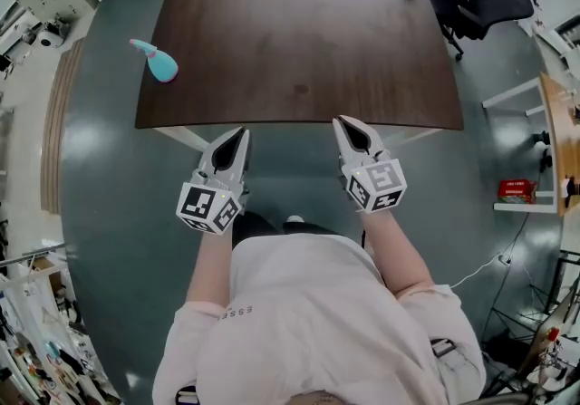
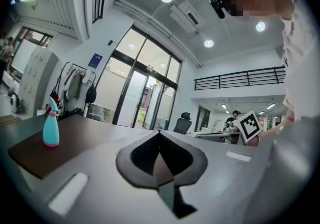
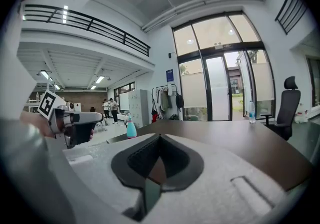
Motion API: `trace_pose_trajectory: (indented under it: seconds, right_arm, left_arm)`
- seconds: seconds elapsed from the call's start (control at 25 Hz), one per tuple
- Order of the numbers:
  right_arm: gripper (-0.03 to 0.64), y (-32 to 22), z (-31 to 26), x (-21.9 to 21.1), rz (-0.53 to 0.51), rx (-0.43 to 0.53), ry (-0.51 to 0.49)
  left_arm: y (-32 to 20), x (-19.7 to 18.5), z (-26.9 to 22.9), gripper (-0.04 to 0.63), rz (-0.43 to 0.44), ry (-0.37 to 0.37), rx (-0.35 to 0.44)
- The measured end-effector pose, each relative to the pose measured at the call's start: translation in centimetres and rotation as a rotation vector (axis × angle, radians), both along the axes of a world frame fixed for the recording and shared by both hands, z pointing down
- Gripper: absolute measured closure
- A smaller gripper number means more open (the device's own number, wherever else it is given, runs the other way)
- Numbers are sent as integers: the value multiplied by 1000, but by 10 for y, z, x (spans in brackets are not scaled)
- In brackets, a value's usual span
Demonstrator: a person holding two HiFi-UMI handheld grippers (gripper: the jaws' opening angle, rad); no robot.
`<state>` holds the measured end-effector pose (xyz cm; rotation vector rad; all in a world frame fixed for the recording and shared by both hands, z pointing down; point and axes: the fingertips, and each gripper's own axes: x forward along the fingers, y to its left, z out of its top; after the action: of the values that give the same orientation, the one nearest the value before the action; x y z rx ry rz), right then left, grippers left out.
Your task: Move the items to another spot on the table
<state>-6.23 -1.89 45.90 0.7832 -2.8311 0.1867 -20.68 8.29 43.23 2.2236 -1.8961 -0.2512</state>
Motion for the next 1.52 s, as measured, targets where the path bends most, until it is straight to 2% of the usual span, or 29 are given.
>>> trace_pose_trajectory:
  seconds: [0.24,0.48,0.76,1.08,1.52]
  right_arm:
    - [624,12,8,50,19,-12,9]
    - [624,35,5,71,-14,-1,-19]
    - [624,50,5,80,-64,47,-6]
    - [624,56,-16,81,-99,125,-22]
    - [624,60,-15,81,-92,126,-22]
  left_arm:
    - [6,52,-2,584,33,-3,-7]
    - [14,85,-3,584,71,8,0]
    - [16,94,-5,589,38,-22,8]
    - [14,108,-18,589,62,-89,34]
    - [15,113,-17,588,87,-120,24]
